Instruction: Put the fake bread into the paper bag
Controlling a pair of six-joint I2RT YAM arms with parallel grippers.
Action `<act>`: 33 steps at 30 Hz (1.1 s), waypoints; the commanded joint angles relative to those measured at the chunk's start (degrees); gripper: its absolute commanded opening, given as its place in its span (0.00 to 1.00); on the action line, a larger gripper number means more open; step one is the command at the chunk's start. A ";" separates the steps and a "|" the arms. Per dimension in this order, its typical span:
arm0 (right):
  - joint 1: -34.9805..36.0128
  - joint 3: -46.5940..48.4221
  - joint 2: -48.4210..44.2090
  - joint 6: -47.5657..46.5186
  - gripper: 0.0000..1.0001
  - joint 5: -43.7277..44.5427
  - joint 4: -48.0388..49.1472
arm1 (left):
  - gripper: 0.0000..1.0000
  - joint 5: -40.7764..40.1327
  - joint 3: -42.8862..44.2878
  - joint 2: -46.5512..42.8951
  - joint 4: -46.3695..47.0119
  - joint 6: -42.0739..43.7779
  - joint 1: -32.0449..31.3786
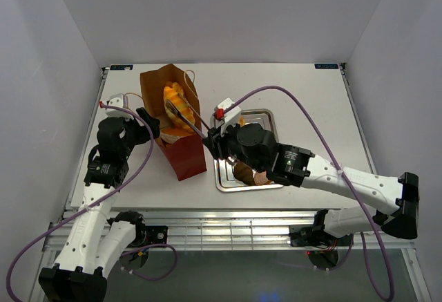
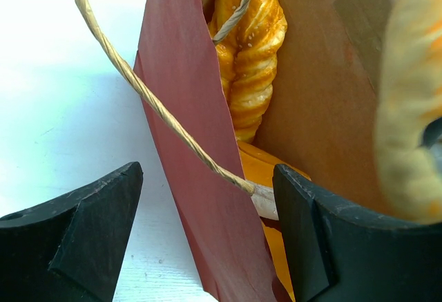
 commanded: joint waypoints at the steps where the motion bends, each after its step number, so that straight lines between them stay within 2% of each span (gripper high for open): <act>1: -0.04 -0.97 -1.92 0.96 0.44 -2.26 4.64 | 0.86 0.47 -0.35 -0.50 0.32 -0.14 -0.27; 10: -0.04 -4.22 -4.38 2.01 0.57 -1.03 5.60 | 0.86 0.73 -0.35 -0.41 0.32 -0.14 -0.27; 33: 0.05 -8.79 -6.57 3.60 0.62 4.07 8.68 | 0.86 0.73 -0.35 -0.41 0.41 -0.14 -0.36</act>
